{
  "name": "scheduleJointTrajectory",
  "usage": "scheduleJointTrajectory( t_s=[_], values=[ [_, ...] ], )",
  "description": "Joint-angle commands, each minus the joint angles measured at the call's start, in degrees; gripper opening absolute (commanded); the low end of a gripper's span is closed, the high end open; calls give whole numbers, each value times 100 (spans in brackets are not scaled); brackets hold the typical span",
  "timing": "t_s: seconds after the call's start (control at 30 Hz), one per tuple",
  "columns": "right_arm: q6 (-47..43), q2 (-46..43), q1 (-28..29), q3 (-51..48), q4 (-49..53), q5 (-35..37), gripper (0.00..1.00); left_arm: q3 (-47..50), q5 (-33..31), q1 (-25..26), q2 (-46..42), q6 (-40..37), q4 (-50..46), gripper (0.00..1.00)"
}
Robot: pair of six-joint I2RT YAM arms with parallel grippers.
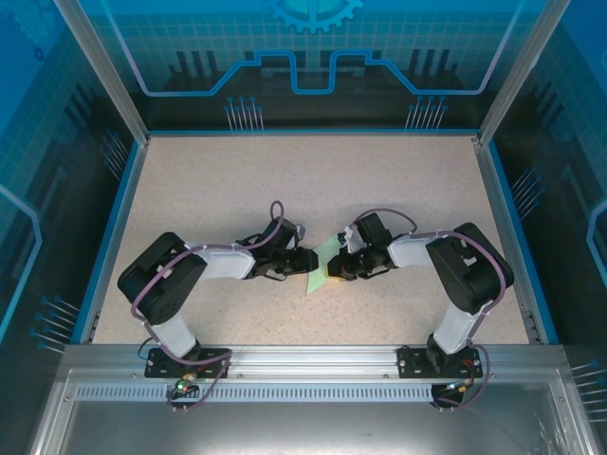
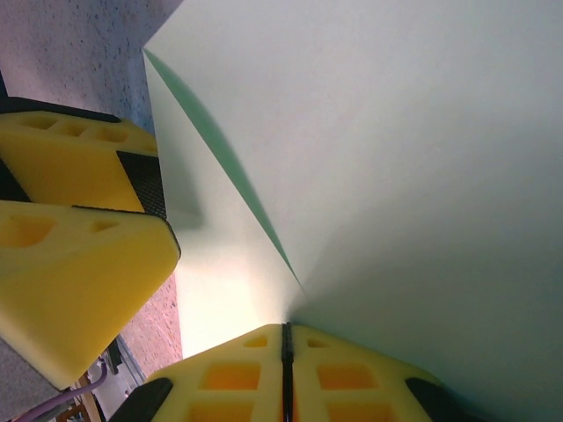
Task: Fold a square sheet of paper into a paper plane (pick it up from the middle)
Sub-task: Fold the wing for the fifth time at the center of the table.
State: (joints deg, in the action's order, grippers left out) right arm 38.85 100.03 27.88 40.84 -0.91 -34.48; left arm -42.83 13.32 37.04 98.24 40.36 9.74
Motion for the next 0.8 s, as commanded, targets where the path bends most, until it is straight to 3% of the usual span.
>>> scheduleJointTrajectory(
  t_s=[0.0, 0.43, 0.77],
  values=[
    [-123, 97, 57, -67, 392, 371, 9, -200, 238, -110, 209, -121, 299, 37],
    [-158, 157, 60, -32, 398, 374, 9, -287, 359, -258, 152, -292, 116, 31],
    [-185, 100, 42, -32, 444, 380, 9, -401, 347, -258, 66, -507, -248, 20]
  ],
)
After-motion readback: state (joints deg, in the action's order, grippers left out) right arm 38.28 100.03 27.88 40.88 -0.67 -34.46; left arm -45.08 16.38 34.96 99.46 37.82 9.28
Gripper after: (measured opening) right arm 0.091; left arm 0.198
